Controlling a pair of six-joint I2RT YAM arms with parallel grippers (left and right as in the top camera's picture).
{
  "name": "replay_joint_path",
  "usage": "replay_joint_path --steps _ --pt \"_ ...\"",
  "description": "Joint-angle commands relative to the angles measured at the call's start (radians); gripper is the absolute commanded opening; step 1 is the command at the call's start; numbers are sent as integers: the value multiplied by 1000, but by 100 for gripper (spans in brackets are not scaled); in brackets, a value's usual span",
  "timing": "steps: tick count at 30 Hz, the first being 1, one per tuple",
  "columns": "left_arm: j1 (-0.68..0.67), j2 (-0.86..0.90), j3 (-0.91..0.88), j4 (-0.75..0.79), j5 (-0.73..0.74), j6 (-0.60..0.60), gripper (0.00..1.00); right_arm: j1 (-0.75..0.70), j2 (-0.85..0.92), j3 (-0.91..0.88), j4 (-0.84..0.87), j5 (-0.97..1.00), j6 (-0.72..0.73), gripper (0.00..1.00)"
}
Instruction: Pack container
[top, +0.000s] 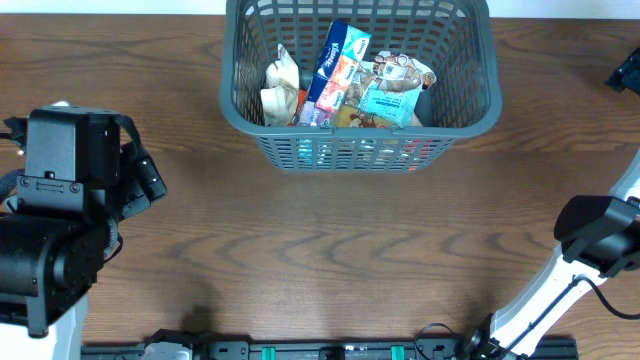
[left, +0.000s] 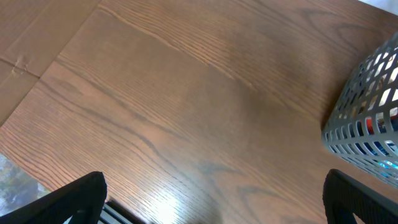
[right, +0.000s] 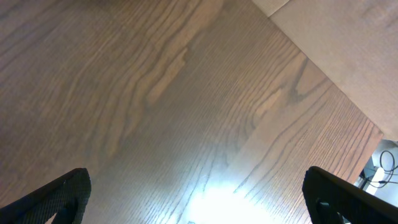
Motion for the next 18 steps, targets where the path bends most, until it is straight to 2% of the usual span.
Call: replay_joint_path --steps 1,7,12,18 --pt "5 -5 1 -10 -2 -9 98 -2 -10 -1 -1 11 13 99" --pt "5 -21 -1 17 5 -6 98 -2 -10 -1 -1 11 13 99" --pt "5 -143 -61 249 79 2 98 -2 -10 -1 -1 11 13 99" --pt "9 -351 -262 548 105 86 98 -2 -10 -1 -1 11 13 99"
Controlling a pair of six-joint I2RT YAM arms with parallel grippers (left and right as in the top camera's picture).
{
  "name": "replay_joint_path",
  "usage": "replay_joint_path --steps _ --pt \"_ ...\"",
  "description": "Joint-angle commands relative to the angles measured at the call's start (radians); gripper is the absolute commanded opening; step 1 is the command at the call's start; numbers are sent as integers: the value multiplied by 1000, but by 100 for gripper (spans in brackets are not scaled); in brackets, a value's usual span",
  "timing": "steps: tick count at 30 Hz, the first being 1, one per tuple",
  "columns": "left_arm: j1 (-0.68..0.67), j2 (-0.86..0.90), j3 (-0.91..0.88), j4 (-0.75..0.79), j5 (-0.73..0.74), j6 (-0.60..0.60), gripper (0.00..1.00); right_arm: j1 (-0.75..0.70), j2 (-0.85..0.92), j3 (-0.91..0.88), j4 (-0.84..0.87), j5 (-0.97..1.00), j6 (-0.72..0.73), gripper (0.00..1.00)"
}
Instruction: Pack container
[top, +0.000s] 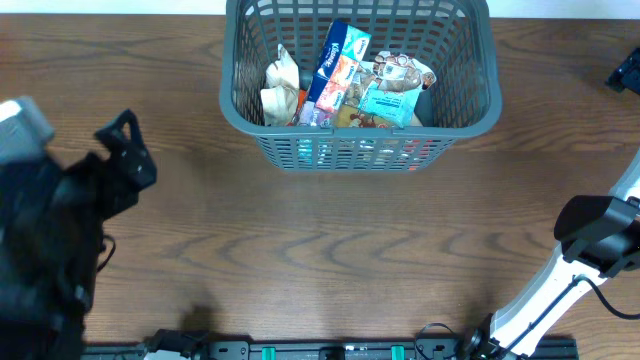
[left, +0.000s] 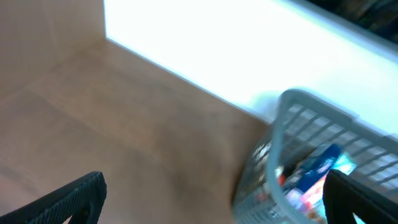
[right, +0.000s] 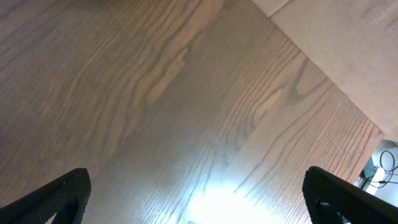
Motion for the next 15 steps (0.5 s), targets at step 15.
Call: replay_joint_path --steps 15 --pt "140 -560 -960 837 266 158 98 -2 -10 -1 -1 11 13 99"
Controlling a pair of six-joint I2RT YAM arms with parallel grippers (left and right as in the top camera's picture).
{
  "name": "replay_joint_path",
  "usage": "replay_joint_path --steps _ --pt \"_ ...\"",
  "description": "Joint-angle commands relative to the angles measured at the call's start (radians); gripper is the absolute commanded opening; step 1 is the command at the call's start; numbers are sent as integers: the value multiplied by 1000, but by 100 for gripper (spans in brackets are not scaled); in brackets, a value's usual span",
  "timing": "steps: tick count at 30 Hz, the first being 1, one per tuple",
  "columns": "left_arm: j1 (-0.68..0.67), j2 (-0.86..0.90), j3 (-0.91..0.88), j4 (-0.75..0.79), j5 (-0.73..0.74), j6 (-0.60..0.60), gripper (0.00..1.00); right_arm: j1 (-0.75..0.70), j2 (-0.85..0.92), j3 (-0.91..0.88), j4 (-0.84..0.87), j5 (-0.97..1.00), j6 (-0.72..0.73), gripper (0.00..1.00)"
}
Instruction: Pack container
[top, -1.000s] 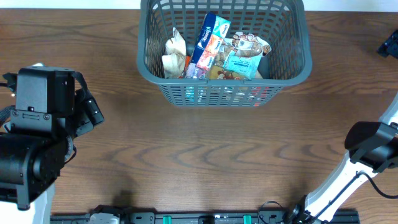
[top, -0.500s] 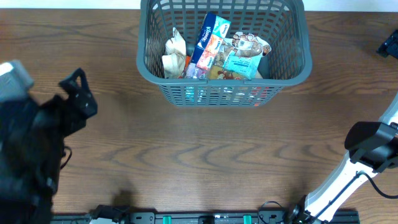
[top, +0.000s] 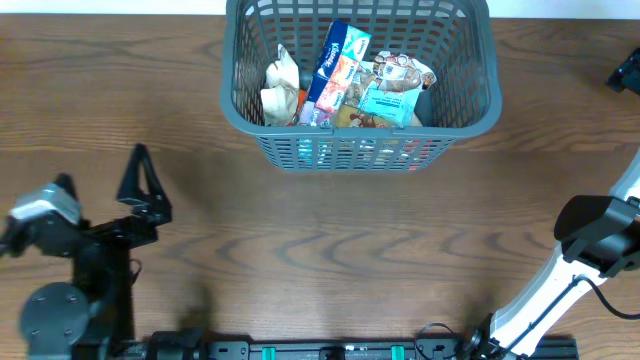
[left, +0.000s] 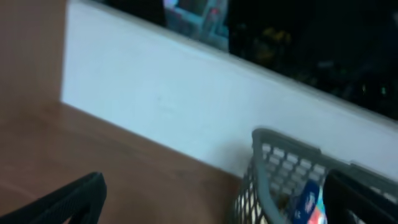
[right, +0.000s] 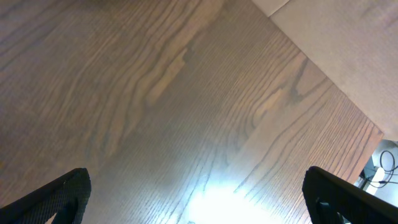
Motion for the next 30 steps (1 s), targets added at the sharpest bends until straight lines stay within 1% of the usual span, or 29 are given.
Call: replay_joint_path --steps 1,6,10,15,18,24,30 --pt "8 -53 -148 92 83 21 98 -2 -10 -1 -1 11 13 99" --pt "9 -142 -341 214 86 21 98 -2 -10 -1 -1 11 13 99" --pt "10 -217 -461 221 86 21 98 -2 -10 -1 -1 11 13 99" --pt "15 -311 -570 221 82 21 98 -3 -10 -1 -1 11 13 99" --pt "33 -364 -620 221 82 21 98 -3 -10 -1 -1 11 13 99" --pt "53 -415 -690 217 83 21 98 -2 -10 -1 -1 11 13 99" --pt "53 -416 -731 200 84 21 98 -2 -10 -1 -1 11 13 99"
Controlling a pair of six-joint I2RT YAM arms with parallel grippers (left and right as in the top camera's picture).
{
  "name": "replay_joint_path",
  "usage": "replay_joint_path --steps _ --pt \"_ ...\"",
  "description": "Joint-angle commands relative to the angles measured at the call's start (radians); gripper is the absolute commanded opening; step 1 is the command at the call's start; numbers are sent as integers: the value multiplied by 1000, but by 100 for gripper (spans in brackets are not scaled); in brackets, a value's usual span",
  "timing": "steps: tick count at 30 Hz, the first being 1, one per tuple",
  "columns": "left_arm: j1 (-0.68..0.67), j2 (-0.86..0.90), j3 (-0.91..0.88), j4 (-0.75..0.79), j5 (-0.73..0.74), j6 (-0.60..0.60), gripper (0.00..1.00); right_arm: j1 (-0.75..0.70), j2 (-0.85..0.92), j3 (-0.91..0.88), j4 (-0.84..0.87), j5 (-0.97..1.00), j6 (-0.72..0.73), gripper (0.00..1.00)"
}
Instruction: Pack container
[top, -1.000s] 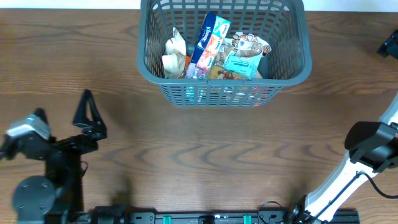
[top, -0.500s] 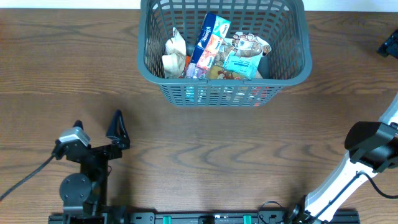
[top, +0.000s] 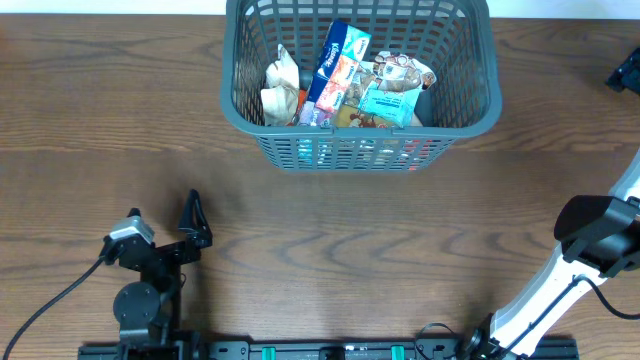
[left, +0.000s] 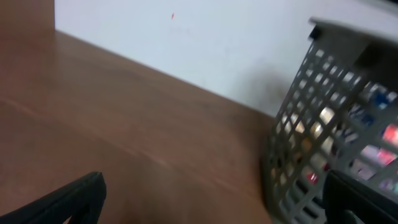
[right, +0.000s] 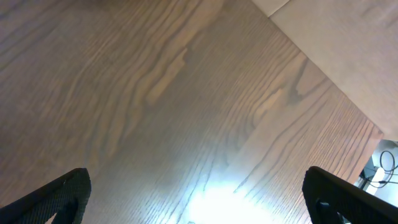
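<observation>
A grey mesh basket (top: 360, 85) stands at the back middle of the table and holds several snack packets, among them a blue upright box (top: 338, 60) and a teal pouch (top: 388, 100). My left gripper (left: 214, 202) is open and empty, low over the wood, looking sideways at the basket's wall (left: 329, 124). In the overhead view the left arm (top: 150, 275) sits folded at the front left. The right gripper (right: 199, 199) is open and empty over bare wood. The right arm (top: 598, 232) stands at the right edge.
A brown wooden table (top: 330, 240) lies between the basket and the front rail (top: 330, 350). A white wall (left: 174, 37) runs behind the table. A paler surface (right: 348, 43) shows past the table's edge in the right wrist view.
The left arm has moved right and sunk lower at the front left. Its camera now looks level at the basket's side instead of up at the wall. The right arm has not moved.
The left arm first stood tall at the left, its open gripper looking down on the wood. It then showed blurred and tilted, then lower near the front edge, and now sits folded low. The basket's contents and the right arm stayed as they were.
</observation>
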Motion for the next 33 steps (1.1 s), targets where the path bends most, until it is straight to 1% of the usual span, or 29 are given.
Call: replay_joint_path --steps 1,8,33 --pt "5 -10 -10 -20 11 17 98 -2 -10 -1 -1 11 14 99" --pt "5 -10 -11 -171 19 17 98 -2 -10 -1 -1 11 14 99" --pt "5 -8 -11 -168 21 17 98 -2 -10 -1 -1 11 14 99"
